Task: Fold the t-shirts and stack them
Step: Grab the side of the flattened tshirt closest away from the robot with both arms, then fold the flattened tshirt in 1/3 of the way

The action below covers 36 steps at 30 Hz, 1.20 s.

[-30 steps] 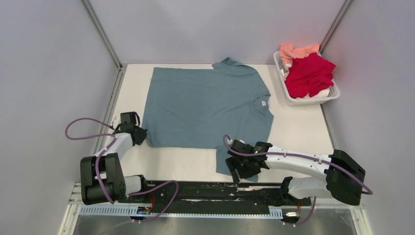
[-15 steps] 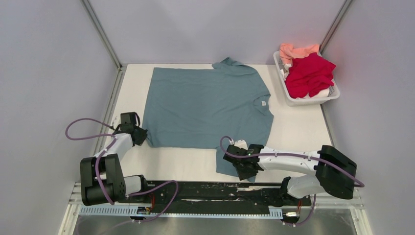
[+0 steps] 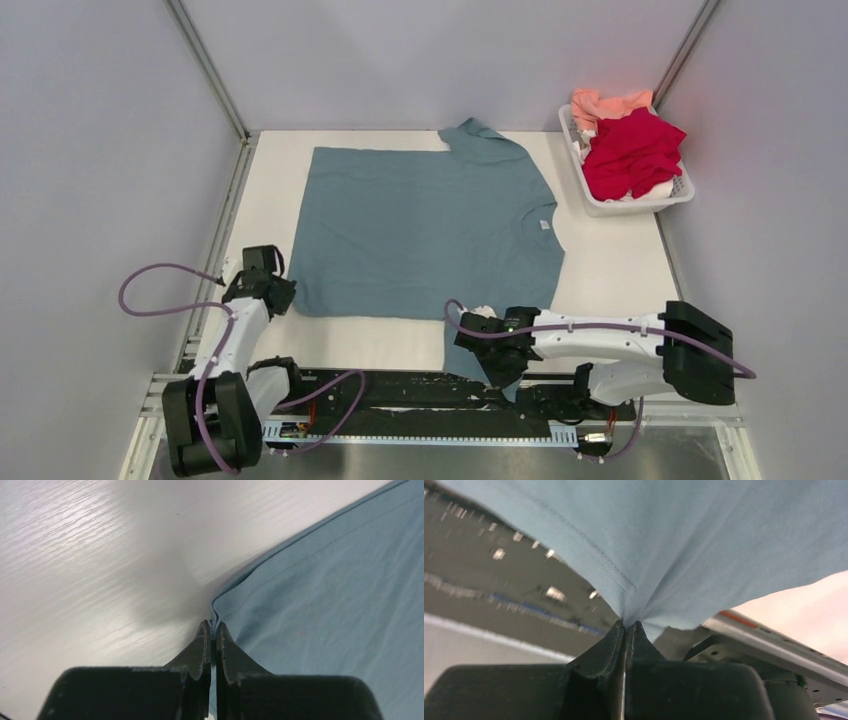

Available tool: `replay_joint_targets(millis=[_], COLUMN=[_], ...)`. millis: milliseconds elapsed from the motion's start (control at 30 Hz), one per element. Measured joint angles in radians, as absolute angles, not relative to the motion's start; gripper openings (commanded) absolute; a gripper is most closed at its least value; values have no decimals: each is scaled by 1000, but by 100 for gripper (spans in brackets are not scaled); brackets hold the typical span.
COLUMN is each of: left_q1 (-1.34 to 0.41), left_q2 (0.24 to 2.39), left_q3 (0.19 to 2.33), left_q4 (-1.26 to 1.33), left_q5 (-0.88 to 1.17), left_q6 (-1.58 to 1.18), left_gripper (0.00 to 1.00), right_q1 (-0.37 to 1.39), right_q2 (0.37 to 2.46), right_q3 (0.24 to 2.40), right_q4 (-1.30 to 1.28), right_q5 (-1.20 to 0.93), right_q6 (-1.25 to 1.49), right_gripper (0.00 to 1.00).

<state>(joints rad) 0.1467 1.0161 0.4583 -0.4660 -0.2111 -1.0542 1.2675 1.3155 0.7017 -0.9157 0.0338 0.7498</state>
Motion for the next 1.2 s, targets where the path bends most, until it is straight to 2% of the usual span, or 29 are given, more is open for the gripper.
replay_joint_targets(millis=[200,467,667,867,1200], left_q1=[147,147,147,147,147], left_q2=[878,775,870,1009,1229], left_q3=[432,433,475,555,706], left_q4=[-569,-594,-564,-501,-427], left_q5=[-249,-258,-229,-199,-186], left_q6=[-1070,-1069,-1071,-1087,-1100], left_gripper=[0,0,0,0,0], right_q1=[1282,1210,994,808,627], right_q2=[1186,1114,1080,1092,1223], right_q3=[733,780,865,927,1015], right_q4=[-976,-1031,-1017,-876,-645], right_q5=[-77,9,168,291,393], right_q6=[727,731,694,602,412], right_gripper=[0,0,0,0,0])
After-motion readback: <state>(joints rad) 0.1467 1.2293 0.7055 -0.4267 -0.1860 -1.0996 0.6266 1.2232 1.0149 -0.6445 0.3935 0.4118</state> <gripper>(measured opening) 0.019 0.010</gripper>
